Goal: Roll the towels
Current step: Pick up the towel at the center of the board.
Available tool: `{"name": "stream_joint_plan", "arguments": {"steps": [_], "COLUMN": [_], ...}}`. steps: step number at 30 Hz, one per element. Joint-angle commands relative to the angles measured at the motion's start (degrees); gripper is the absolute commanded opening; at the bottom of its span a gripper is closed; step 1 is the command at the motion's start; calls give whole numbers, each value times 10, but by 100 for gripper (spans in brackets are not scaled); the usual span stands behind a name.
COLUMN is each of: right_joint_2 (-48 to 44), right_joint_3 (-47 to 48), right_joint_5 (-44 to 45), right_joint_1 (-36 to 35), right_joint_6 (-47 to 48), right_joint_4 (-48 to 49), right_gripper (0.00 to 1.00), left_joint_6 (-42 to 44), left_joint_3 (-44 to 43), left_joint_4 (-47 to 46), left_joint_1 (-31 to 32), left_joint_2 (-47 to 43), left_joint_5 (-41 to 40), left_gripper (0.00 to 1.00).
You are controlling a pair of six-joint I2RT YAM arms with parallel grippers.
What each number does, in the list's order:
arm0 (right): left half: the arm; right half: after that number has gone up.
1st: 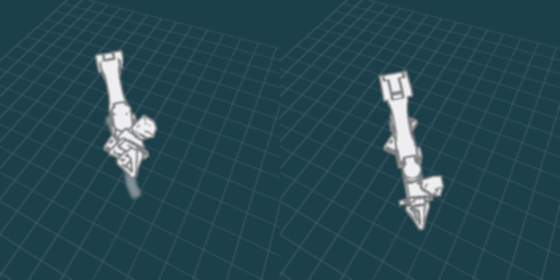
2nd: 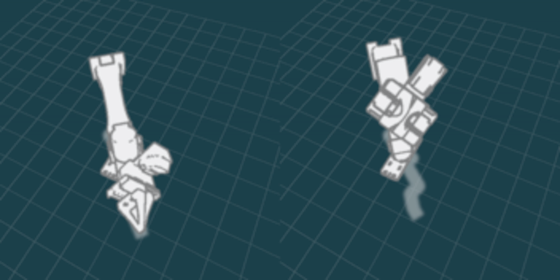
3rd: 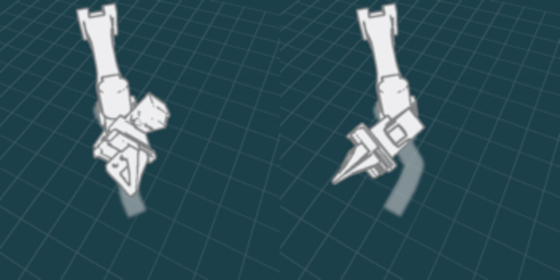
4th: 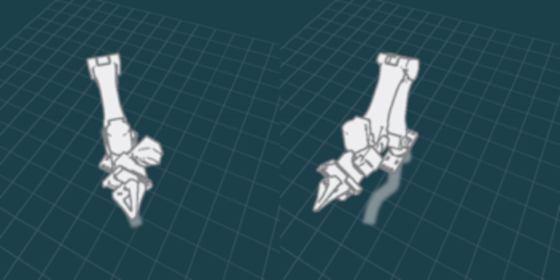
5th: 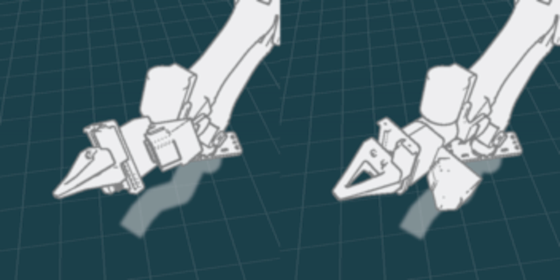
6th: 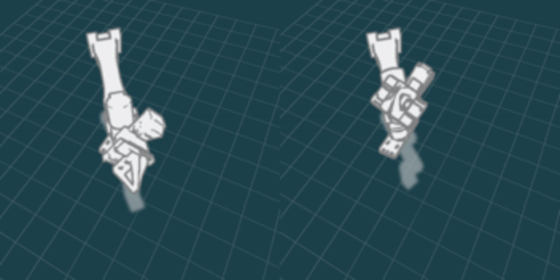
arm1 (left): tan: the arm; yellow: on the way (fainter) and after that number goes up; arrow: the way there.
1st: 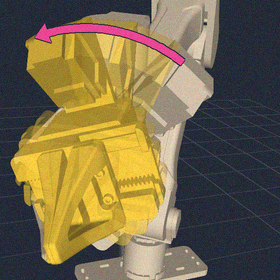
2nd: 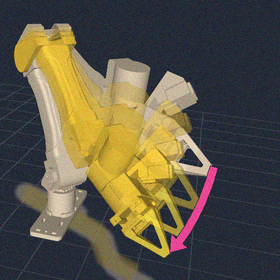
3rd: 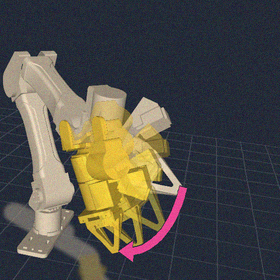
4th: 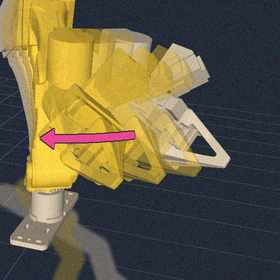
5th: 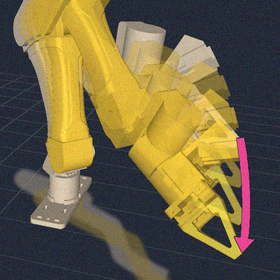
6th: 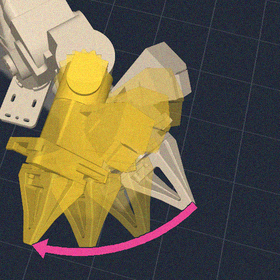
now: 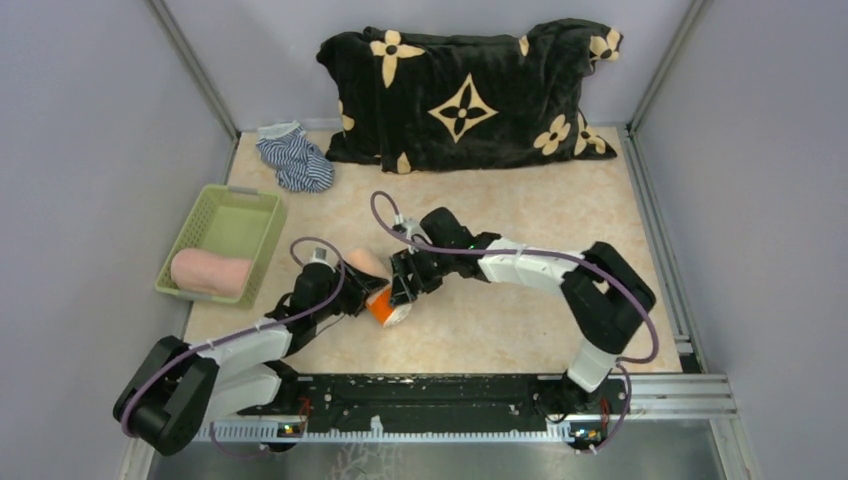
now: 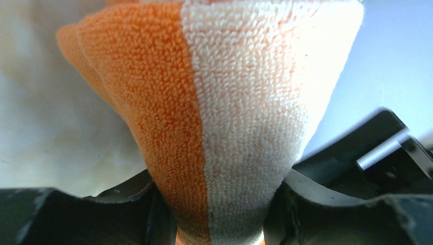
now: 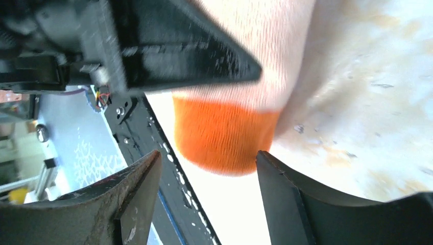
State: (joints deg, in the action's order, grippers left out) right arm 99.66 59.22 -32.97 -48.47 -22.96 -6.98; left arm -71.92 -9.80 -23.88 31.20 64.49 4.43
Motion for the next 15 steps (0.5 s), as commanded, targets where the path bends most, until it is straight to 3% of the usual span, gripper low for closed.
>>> {"name": "stream_joint_plan", "arguments": {"steps": [1,7,15], "right_joint_2": [-121,-224,-276], "right_joint_3": [2,-26,-54], "right_joint_5": [60,154,236], "right_joint_1": [29,68,92], "right_joint_6": [55,98,106], "right_joint_4": [-56,-112,-139], "right_gripper": [69,72,85], "left_joint_6": [46,86,130], "left_joint_3": [-49,-124,-259], "left_joint_4": [50,95,148], "left_joint_1": [-51,-192,-361], "left_joint_2": [-45,-71,-7], "left_joint_5": [-39,18,78], "left_gripper": [49,49,50]}}
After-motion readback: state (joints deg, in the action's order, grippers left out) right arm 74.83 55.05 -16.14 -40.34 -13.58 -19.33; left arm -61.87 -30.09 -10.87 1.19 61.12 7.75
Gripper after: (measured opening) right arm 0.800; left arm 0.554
